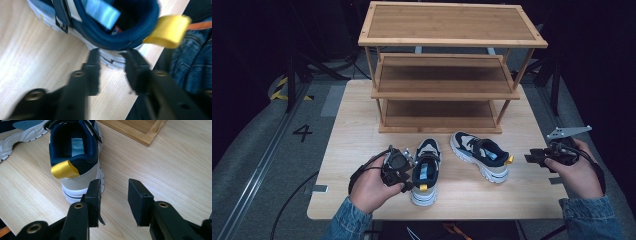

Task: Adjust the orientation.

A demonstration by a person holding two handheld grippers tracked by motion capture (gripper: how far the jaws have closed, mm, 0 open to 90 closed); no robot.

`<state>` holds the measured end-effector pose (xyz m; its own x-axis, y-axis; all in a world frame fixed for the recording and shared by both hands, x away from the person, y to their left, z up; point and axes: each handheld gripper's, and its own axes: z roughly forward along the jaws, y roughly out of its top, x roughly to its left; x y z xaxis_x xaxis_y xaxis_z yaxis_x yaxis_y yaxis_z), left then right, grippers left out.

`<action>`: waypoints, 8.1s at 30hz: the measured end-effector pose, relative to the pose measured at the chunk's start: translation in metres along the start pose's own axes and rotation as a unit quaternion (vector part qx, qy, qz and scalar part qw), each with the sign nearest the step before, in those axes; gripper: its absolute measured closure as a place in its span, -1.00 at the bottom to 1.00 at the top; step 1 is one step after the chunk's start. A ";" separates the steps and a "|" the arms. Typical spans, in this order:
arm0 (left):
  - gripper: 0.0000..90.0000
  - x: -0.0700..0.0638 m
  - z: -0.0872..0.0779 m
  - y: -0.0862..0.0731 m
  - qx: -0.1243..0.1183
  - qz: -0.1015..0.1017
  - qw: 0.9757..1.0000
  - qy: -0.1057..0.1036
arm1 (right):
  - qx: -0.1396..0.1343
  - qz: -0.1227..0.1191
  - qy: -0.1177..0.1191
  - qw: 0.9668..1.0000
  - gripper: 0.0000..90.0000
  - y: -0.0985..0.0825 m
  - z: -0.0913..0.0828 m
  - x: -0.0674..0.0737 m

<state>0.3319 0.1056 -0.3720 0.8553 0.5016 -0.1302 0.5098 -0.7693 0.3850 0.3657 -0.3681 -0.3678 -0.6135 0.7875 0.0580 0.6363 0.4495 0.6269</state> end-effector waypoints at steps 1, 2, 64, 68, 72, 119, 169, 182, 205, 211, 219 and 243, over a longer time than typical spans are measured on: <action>0.11 -0.001 -0.002 0.000 -0.012 0.004 1.000 0.004 | 0.000 0.001 -0.001 1.000 0.42 0.000 0.000 0.000; 0.00 -0.003 -0.005 0.002 -0.025 0.011 1.000 0.008 | 0.000 0.002 0.000 1.000 0.42 0.000 0.000 0.000; 0.56 0.021 0.007 0.078 -0.046 0.055 0.997 0.036 | 0.004 0.033 -0.026 0.999 0.33 -0.031 -0.014 -0.002; 0.55 0.030 0.008 0.086 -0.044 0.057 0.996 0.045 | 0.003 0.036 -0.027 0.999 0.33 -0.033 -0.015 -0.002; 0.55 0.044 0.008 0.094 -0.043 0.056 0.996 0.045 | 0.006 0.038 -0.025 0.999 0.33 -0.035 -0.015 -0.001; 0.48 0.117 0.054 0.136 -0.065 0.060 0.995 0.051 | 0.002 0.037 -0.032 0.999 0.31 -0.049 -0.028 0.008; 0.99 0.088 0.054 0.095 -0.112 -0.078 0.987 0.080 | 0.004 0.022 -0.020 1.000 0.28 -0.038 -0.016 0.013; 1.00 0.107 0.057 0.109 -0.121 -0.092 0.985 0.079 | 0.003 0.018 -0.019 1.000 0.27 -0.038 -0.014 0.013; 0.87 0.120 0.068 0.111 -0.146 -0.081 0.977 0.134 | -0.001 0.020 -0.020 1.000 0.26 -0.037 -0.014 0.013; 0.71 0.122 0.075 0.109 -0.180 -0.065 0.970 0.149 | -0.001 0.021 -0.019 1.000 0.26 -0.038 -0.013 0.012; 0.54 0.122 0.076 0.109 -0.189 -0.071 0.968 0.147 | -0.004 0.026 -0.020 0.999 0.25 -0.038 -0.014 0.013; -0.19 0.071 0.021 0.060 -0.174 -0.083 0.976 0.106 | -0.003 0.008 -0.009 1.000 0.19 -0.024 -0.004 0.016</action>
<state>0.4254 0.0867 -0.3776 0.7066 0.7065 -0.0398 0.5456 -0.5082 0.6664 0.3388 -0.3675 -0.3792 -0.5948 0.8020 0.0543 0.6435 0.4346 0.6300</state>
